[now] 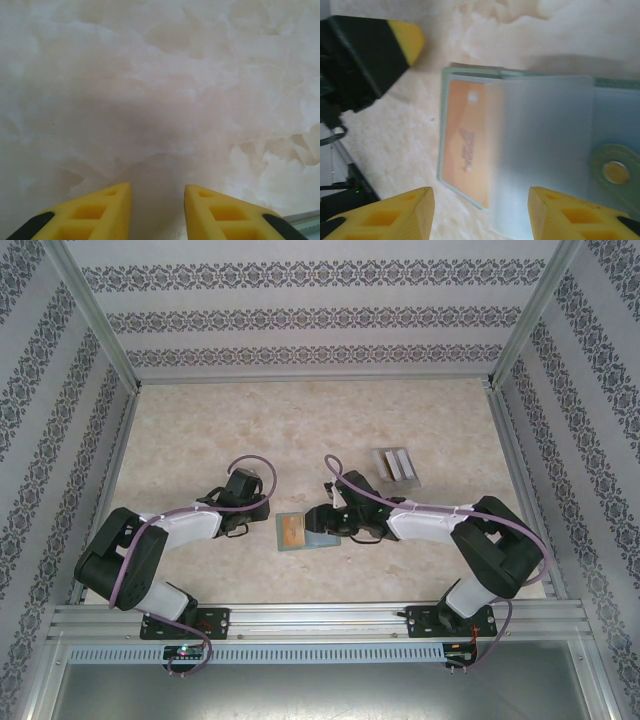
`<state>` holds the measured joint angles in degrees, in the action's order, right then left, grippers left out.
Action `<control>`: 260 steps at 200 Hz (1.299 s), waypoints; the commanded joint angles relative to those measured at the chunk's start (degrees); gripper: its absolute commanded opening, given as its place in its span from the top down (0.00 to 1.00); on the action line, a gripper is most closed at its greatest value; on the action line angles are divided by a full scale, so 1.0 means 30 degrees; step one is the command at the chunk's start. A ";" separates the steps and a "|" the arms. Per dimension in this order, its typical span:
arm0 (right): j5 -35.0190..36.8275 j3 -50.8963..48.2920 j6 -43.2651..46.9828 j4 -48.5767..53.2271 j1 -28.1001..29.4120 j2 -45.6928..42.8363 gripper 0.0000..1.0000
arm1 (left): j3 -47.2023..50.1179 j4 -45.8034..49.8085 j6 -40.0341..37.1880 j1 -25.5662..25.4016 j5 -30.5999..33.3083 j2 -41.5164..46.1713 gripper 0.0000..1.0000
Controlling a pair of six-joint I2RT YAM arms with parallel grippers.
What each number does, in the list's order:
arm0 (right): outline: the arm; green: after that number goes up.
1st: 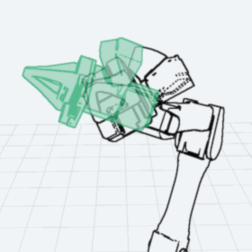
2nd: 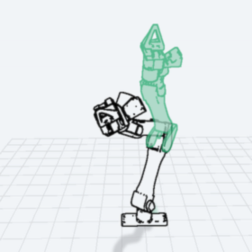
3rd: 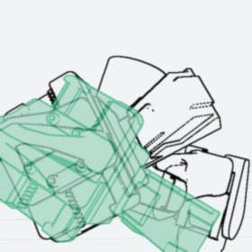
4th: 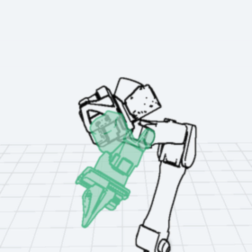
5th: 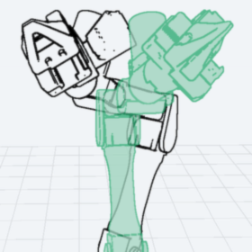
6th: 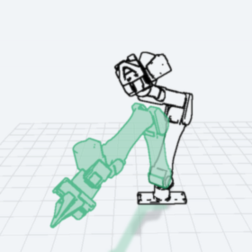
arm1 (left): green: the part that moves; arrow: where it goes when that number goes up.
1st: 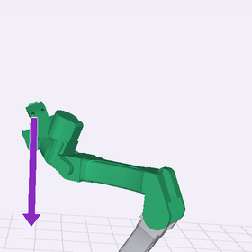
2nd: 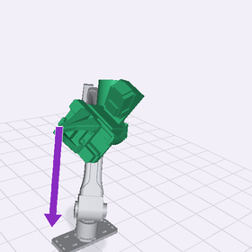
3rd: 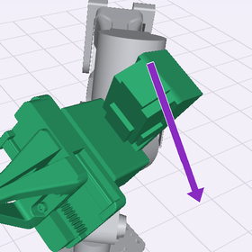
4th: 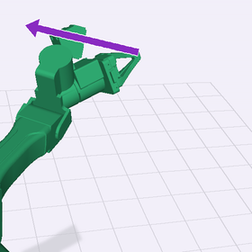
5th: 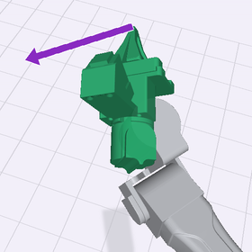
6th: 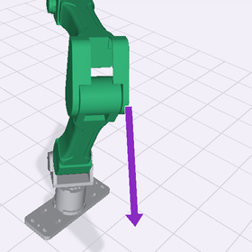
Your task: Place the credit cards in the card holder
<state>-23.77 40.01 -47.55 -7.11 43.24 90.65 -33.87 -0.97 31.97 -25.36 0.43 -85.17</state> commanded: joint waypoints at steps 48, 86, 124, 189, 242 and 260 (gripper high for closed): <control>0.1311 0.0285 0.0266 0.0969 0.0407 0.1425 0.45 | 0.0242 -0.0384 0.0242 0.0284 0.0334 0.0358 0.63; -0.1261 0.1401 0.0351 -0.0023 0.0673 0.2221 0.45 | 0.0214 -0.0368 0.0229 0.0292 0.0201 0.0373 0.63; -0.1190 0.2925 -0.0325 -0.1466 0.1401 0.3881 0.49 | 0.0206 -0.0573 0.0560 0.0371 -0.0290 -0.0155 0.63; -0.3772 0.5080 -0.0859 -0.2782 0.2394 0.3880 0.49 | 0.0535 -0.0910 0.1175 0.1560 -0.1234 -0.0327 0.64; -0.2109 0.2538 -0.0466 -0.1012 0.0576 0.1133 0.46 | 0.1196 -0.1207 0.1279 0.2567 -0.1269 0.0380 0.64; -0.0431 0.1516 -0.0311 -0.0057 0.0108 0.0432 0.44 | 0.1146 -0.1128 0.1218 0.2587 -0.1526 0.0463 0.64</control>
<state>-31.73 48.36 -49.54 -12.60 45.58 95.26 -31.62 -4.71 35.05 -18.94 -5.98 -84.29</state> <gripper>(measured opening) 0.554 0.362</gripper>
